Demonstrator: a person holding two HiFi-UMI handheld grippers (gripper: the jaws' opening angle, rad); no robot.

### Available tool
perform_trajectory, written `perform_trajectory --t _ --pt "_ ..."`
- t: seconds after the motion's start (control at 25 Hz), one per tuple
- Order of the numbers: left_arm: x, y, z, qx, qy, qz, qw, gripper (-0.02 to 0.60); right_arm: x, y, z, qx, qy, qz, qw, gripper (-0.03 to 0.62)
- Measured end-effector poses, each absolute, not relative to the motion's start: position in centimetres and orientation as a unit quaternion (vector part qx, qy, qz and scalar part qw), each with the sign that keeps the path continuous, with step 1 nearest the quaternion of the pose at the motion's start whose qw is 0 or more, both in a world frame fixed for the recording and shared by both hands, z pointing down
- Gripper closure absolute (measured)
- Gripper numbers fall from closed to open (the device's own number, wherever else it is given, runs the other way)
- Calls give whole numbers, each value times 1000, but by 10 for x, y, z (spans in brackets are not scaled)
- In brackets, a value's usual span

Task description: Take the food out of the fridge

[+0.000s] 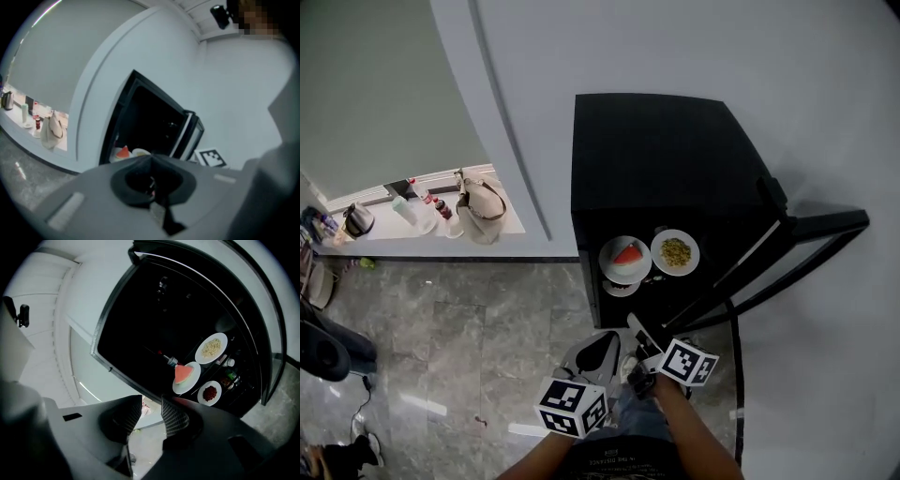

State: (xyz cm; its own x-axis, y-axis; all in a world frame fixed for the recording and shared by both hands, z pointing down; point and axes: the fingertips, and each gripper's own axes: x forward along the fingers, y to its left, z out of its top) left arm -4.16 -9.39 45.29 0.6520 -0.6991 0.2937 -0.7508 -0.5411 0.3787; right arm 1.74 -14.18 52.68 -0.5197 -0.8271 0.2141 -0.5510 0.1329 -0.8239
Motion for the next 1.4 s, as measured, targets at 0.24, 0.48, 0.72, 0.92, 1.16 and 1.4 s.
perform_trajectory --t 0.24,0.48,0.72,0.92,1.16,1.4 --pt "-22 -137 454 874 -416 54 245 597 39 -192 577 -472 680 -527 194 491" --pt "-12 -171 466 868 -430 67 238 597 41 -225 622 -463 636 -580 210 490" --pt "-15 -187 475 863 -437 79 241 597 35 -243 647 -465 599 -613 223 479" --pt "-22 -196 482 857 -444 85 248 597 36 -255 656 -462 567 -633 254 483" --pt "-25 -202 487 852 -446 88 261 597 32 -267 653 -447 555 -643 280 571" --pt "-28 -202 490 850 -446 87 266 597 35 -264 652 -444 545 -648 293 580"
